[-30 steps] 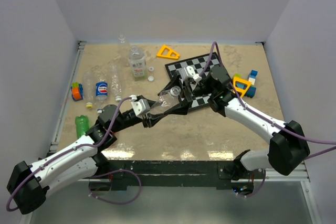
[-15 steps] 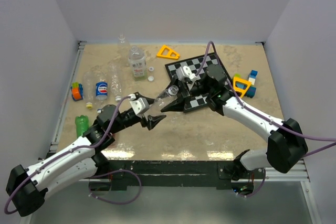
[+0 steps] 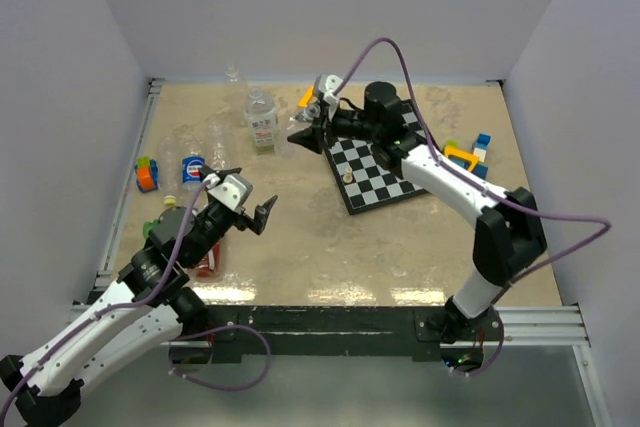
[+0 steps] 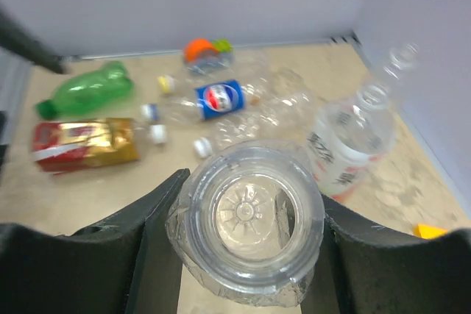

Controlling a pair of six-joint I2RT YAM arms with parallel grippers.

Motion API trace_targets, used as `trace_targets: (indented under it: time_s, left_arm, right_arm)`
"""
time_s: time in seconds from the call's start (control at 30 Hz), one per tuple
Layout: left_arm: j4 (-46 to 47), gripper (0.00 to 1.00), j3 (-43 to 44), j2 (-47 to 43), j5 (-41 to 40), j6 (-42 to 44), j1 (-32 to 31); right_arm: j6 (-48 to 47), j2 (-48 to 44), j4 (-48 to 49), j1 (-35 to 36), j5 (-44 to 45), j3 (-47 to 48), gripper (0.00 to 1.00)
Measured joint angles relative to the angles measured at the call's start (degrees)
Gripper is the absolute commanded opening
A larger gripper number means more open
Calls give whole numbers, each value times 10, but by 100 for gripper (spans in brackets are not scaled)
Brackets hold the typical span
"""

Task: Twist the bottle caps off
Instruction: Place the plastic bottle at the center of the board.

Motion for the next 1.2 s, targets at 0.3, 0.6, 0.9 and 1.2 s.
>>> trace_targets:
  time_s: [0.3, 0.6, 0.9, 1.2]
  left_arm:
    - [-25, 100, -50, -63, -119, -2, 0]
    - [-14, 100, -52, -81, -136, 0, 0]
    - [-14, 100, -53, -78, -136, 0, 0]
    - [-14, 100, -53, -73, -136, 0, 0]
  right_arm:
    - [-7, 223, -72, 0, 200, 156, 28]
    - [0, 302, -110, 0, 257, 207, 30]
    - [0, 303, -113, 0, 271, 210, 41]
    - [-1, 304, -130, 0, 268, 219, 64]
